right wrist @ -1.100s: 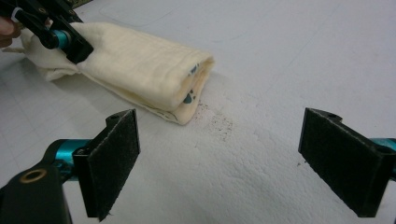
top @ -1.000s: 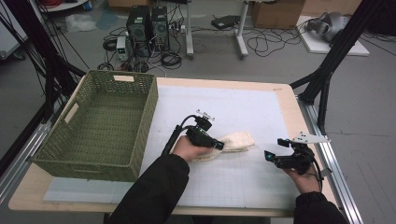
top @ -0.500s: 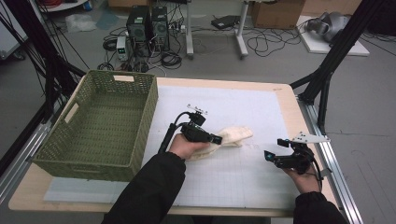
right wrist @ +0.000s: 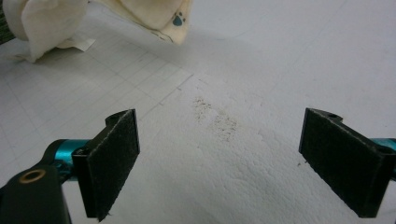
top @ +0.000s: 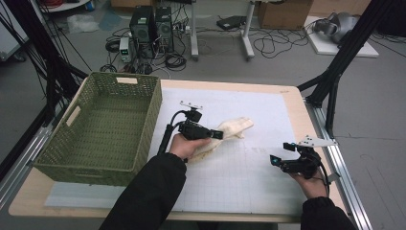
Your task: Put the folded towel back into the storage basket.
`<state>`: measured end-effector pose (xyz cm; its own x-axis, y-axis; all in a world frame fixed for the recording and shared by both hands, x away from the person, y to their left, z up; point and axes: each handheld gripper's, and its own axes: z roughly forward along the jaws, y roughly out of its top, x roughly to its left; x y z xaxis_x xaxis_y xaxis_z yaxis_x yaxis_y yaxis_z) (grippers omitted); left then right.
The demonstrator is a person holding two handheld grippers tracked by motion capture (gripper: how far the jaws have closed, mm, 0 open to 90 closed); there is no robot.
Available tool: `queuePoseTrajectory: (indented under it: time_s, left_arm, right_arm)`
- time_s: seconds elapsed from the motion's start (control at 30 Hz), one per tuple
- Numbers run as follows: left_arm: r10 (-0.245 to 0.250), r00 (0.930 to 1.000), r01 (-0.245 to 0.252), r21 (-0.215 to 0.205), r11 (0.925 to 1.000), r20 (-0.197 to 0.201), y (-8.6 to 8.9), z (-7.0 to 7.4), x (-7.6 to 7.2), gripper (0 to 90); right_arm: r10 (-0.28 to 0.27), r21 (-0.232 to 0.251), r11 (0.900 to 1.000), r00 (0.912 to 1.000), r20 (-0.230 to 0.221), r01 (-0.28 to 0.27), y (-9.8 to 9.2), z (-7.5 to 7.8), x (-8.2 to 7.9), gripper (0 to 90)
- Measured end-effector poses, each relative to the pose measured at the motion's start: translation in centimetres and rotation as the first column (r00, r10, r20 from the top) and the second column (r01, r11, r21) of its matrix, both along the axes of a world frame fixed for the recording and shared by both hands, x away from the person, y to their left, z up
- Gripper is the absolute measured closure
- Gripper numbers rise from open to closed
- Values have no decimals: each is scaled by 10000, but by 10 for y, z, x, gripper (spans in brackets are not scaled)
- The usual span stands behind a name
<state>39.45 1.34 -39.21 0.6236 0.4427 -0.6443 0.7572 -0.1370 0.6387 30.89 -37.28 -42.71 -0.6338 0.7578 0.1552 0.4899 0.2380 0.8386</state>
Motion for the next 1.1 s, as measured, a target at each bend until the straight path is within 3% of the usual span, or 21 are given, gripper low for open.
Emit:
queuePoseTrajectory:
  time_s: [0.1, 0.27, 0.43, 0.87, 1.1]
  left_arm:
    - [229, 9997, -229, -187, 9996, 14, 5, 5, -1, 813]
    - [593, 9982, -593, -36, 9982, -14, 15, 13, 0, 813]
    - [1021, 9945, -1025, 170, 9946, 229, 26, 27, -3, 813]
    - [1731, 9845, -1717, -490, 9839, 275, 61, 49, -7, 813]
    - [1804, 9834, -1785, -747, 9811, 189, 67, 52, -7, 813]
  right_arm:
    - [9, 8, 10000, 10000, -17, -9, 0, 0, 0, 115]
    - [34, -6, 10000, 10000, -62, -34, 1, -1, 1, 115]
    - [27, -5, 10000, 10000, -89, -27, 1, -1, 1, 115]
    - [120, -60, 9999, 9999, -45, -120, 4, -2, 3, 115]
    - [141, -101, 9998, 9999, -35, -142, 4, -3, 4, 115]
